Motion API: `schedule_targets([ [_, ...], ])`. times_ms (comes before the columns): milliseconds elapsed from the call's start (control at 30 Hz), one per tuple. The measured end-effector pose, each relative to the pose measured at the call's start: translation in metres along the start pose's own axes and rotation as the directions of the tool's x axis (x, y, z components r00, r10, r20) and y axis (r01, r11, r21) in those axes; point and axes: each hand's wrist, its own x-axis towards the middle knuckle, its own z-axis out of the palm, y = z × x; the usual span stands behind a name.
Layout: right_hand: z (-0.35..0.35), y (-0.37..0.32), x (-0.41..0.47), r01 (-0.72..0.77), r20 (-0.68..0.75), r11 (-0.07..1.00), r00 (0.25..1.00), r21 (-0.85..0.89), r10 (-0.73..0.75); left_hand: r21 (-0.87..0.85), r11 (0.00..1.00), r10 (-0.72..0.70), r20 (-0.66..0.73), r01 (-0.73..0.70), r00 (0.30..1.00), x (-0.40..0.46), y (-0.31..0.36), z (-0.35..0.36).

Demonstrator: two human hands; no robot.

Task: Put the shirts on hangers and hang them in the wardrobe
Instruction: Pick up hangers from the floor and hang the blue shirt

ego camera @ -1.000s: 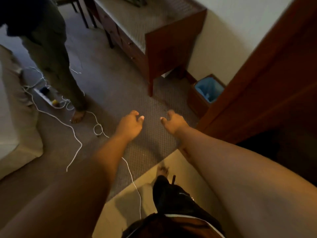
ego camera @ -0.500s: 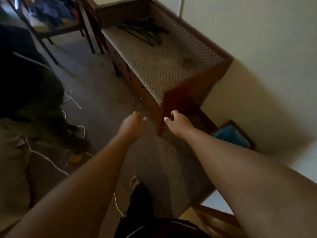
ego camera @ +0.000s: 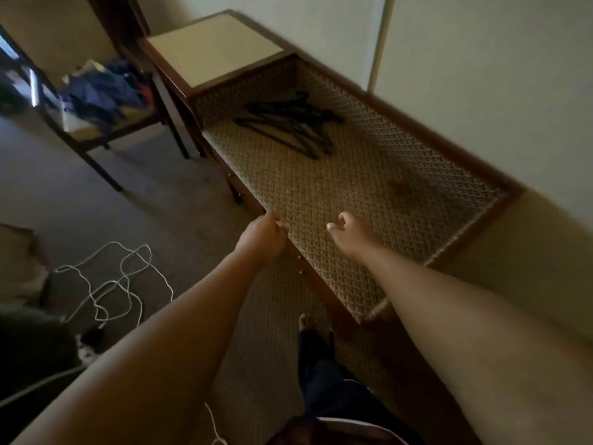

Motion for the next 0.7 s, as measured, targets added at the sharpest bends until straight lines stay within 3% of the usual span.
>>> schedule_targets([
  [300,-0.049,-0.095,0.178,-0.031,-0.002,0.999,1.000,0.038,0.031,0.070,0.997,-0.024,0.032,0.022,0.999,0.196,0.032,-0.075],
  [567,-0.063,-0.145,0.296,-0.103,-0.068,0.992,0.992,0.074,0.108,0.110,0.992,0.050,0.099,-0.061,0.994,0.358,0.034,-0.128],
  [700,-0.048,-0.176,0.363,-0.176,-0.108,0.978,0.976,0.110,0.188,0.166,0.978,0.094,0.195,-0.127,0.976,0.454,0.017,-0.151],
])
